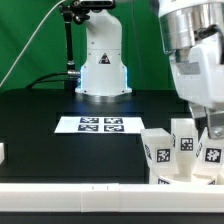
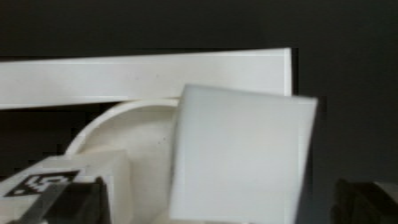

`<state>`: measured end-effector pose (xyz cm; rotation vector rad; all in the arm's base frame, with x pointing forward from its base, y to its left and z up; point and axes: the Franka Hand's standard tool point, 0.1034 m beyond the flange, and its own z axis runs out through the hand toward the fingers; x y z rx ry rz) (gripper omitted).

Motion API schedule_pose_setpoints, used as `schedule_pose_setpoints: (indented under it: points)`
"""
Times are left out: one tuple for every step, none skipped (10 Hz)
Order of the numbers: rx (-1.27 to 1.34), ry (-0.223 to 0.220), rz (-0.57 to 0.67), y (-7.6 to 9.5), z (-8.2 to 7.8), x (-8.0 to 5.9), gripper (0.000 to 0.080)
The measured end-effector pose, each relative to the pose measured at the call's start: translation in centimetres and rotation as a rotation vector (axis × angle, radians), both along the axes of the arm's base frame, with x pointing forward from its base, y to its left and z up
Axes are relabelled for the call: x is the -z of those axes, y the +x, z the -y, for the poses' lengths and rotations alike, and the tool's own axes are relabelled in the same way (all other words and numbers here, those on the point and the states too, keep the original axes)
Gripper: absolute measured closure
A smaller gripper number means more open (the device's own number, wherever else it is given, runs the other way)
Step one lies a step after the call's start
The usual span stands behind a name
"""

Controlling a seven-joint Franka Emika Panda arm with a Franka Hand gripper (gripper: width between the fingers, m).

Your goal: Assemble stool

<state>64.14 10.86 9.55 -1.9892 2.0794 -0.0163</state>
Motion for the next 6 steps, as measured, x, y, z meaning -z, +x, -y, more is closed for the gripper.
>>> schedule_pose_setpoints:
  points:
    - [-0.080, -0.012, 0.025, 0.42, -0.48, -0.72, 0.0153]
    - [-0.156, -0.026, 0.043, 0.51, -0.63, -0.88, 0.0153]
    - [-0.226, -0.043, 0.053, 0.47, -0.53, -0.74, 0.0151]
    - [-0.340, -0.067, 0.073, 0.46, -0.50, -0.69, 0.0151]
    - [-0.410, -0.082, 0.085, 0.46, -0.47, -0.67, 0.0151]
    - [-0.505, -0.104, 0.100, 0.43, -0.49, -0.64, 0.0151]
